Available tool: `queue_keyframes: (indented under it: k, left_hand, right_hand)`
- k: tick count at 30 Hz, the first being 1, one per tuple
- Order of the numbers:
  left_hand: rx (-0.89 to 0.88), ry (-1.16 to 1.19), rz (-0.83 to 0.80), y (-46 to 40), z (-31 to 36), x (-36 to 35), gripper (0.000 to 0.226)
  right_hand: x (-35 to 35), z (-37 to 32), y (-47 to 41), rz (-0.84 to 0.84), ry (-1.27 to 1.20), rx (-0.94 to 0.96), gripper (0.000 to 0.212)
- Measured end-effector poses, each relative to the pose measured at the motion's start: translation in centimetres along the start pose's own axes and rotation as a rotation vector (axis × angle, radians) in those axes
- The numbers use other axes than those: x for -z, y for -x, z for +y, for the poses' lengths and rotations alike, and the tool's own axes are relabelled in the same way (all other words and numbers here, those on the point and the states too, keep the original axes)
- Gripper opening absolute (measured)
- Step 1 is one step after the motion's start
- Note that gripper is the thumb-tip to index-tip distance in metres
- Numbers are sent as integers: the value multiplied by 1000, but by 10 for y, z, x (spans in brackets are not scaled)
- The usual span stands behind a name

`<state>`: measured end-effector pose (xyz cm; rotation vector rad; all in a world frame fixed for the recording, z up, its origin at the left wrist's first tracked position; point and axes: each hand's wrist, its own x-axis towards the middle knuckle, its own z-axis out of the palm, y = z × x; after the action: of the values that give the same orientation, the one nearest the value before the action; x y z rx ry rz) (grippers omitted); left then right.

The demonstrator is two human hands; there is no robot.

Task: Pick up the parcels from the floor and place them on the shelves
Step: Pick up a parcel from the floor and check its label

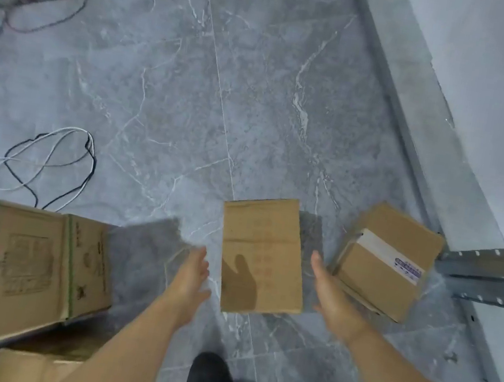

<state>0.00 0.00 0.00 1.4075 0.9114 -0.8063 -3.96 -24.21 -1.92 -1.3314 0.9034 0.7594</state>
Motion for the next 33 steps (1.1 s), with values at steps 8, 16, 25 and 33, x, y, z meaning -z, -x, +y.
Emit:
queue_keyframes:
  k: [8,16,25,33]
  left_hand:
    - [33,-239,-104,-28,-14,-22,60]
    - [-191,-39,-49,75,65,-31,38]
    - [-629,-88,-260,394,261,-40,35]
    - [-790,-222,-623,607,346,-12,123]
  right_hand:
    - [-14,6,-33,42,90,-72,68]
    - [6,-80,82,205,48,375,53]
    - [50,-266,431,391,1,852,52]
    - [62,-334,650,443,130,1185,60]
